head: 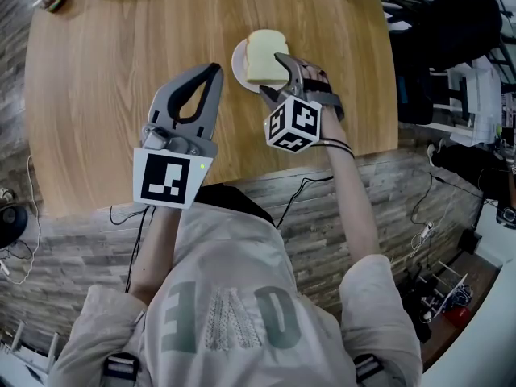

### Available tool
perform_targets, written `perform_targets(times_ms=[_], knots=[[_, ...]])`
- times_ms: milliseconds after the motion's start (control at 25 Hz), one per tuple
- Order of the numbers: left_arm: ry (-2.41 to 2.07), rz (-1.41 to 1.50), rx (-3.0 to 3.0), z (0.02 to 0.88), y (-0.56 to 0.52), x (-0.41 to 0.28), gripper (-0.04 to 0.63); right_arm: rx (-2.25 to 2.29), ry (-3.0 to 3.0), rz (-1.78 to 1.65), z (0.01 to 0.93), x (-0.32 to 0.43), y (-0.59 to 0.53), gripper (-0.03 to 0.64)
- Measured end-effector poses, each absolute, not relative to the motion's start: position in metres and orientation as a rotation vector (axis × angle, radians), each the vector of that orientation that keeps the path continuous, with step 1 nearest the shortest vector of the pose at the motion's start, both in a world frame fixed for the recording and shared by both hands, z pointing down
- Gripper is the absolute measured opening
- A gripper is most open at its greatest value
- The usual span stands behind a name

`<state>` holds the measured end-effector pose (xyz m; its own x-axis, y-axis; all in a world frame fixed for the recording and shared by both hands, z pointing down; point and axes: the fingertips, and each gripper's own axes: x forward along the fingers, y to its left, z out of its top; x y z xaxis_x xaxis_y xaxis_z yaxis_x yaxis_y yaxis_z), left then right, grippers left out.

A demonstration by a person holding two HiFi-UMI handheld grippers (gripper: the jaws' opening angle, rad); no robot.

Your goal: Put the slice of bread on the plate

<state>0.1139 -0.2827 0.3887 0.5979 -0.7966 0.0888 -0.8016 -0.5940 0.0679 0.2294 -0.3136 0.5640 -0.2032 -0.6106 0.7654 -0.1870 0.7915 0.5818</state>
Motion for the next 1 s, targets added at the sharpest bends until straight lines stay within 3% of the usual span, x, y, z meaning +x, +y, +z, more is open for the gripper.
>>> perform_targets(times_ms=[600, 1000], knots=[[-1.374, 0.042, 2.995, 0.324, -0.287, 0.136, 0.008, 1.445, -2.095, -0.406, 0.367, 0.235, -0.347, 0.331], [-1.305, -0.004, 2.992, 0.320, -0.282, 0.147, 0.008, 2.042, -2.442, 0.083, 0.337, 0.248, -0.277, 0.315]])
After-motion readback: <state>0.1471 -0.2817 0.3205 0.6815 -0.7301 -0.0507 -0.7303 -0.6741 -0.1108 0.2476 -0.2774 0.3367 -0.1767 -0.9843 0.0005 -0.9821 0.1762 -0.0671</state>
